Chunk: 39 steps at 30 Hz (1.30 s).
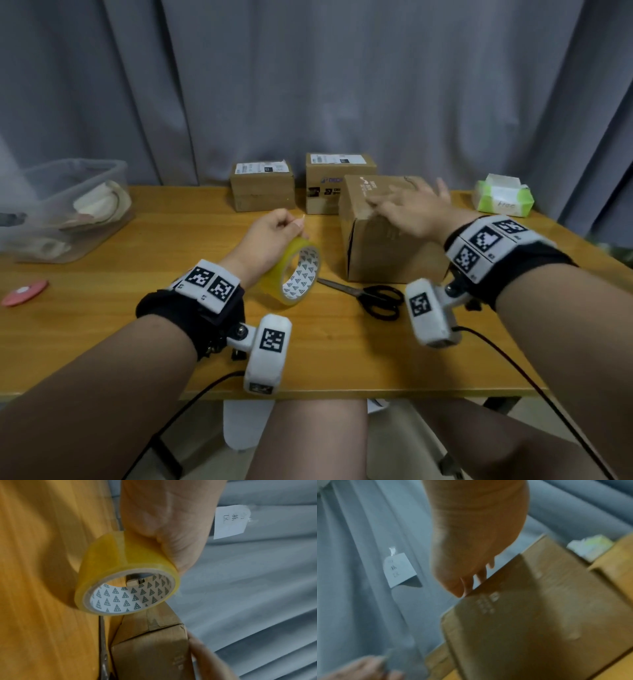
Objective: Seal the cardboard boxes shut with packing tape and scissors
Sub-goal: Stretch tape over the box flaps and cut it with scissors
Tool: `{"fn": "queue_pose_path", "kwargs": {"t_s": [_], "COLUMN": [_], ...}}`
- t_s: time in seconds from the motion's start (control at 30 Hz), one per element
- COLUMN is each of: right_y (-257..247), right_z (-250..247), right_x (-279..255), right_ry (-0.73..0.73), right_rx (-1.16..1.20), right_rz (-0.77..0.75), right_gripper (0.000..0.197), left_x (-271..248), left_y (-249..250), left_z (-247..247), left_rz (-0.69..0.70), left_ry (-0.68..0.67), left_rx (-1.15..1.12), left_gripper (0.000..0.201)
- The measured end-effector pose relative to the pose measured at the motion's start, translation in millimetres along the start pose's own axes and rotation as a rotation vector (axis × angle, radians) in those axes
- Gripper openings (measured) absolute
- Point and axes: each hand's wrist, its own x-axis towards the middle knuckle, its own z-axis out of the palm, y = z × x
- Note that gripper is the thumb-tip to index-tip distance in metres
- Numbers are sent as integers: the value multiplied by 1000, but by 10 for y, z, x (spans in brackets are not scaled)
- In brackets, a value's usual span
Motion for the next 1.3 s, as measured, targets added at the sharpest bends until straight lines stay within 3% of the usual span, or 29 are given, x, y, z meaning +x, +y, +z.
{"fn": "queue_pose_path", "kwargs": {"t_s": [0.1,0.3,0.43,0.53,0.6,0.63,0.67,0.77,0.87,0.93,1.07,1.2,1.3], "right_y": [80,-321,-253,-105,-60,-57,-57,-117,-160,-199,-199,-173,-180], "right_z": [76,164,35,-82,-122,-139,-152,-132,-123,-145,-165,-156,-182], "right_x": [-63,-153,-39,71,120,129,122,89,152,220,343,392,374], "right_ry": [-63,52,95,90,80,71,72,133,222,264,295,277,245], "right_rx": [-34,-194,50,216,210,204,231,650,764,829,909,896,860], "right_rz": [31,240,288,260,239,218,167,-54,-115,-89,-39,7,-18], "right_gripper": [47,53,63,85,107,109,101,46,19,18,19,17,19], "left_x": [43,132,243,324,377,402,428,502,532,534,528,475,497], "left_y": [111,263,348,428,488,515,536,567,623,647,591,585,577], "left_z": [-16,111,208,291,349,373,392,427,421,405,352,269,174], "left_rz": [45,26,34,91,120,130,138,154,148,127,24,-22,39], "left_ry": [23,-11,-51,-93,-118,-126,-133,-142,-133,-111,-28,-84,-61], "left_rx": [12,-32,12,110,141,155,175,179,78,14,-46,-108,0], "left_gripper": [20,18,11,15,16,16,16,16,19,16,40,28,50]}}
